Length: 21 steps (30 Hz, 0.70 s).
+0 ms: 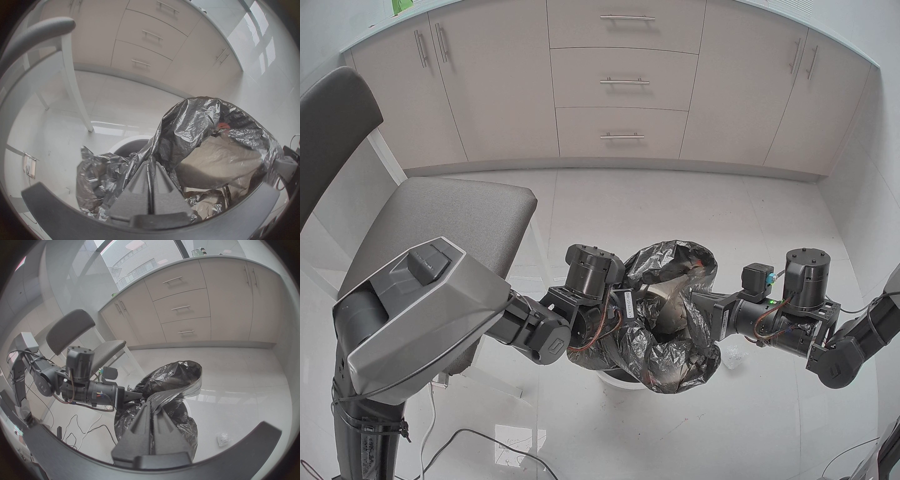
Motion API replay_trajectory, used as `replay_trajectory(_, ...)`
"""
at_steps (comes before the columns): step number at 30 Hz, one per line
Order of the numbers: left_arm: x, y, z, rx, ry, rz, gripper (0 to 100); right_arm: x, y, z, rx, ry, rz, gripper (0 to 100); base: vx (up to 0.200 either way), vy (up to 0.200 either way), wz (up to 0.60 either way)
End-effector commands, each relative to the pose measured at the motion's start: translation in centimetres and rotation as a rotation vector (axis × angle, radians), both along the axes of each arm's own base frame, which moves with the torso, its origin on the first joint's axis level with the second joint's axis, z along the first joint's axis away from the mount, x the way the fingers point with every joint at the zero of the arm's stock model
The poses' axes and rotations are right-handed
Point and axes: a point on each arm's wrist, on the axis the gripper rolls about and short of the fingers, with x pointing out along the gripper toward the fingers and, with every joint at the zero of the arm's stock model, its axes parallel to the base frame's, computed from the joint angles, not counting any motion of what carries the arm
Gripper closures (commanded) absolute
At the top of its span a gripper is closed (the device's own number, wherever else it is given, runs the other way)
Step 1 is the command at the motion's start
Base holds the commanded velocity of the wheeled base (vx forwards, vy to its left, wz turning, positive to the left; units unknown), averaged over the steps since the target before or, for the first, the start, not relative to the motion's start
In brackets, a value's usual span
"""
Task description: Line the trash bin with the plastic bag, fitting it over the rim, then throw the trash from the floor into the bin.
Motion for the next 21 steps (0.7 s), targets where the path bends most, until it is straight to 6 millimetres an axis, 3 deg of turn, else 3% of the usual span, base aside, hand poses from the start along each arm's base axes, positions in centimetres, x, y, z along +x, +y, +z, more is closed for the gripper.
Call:
replay_trajectory(1, -0.4, 0.4, 1.2, 0.025, -0.037, 0.032, 100, -0.1, 0.7, -0.9, -0.011, 0.025, 0.023, 100, 0.000, 0.000, 0.00)
replay_trajectory(21, -0.7, 2.3, -0.3, 0.337, -0.124, 0.279, 100, 0.1, 2.7, -3.7, -0.022, 0.000, 0.017, 100, 0.000, 0.000, 0.00)
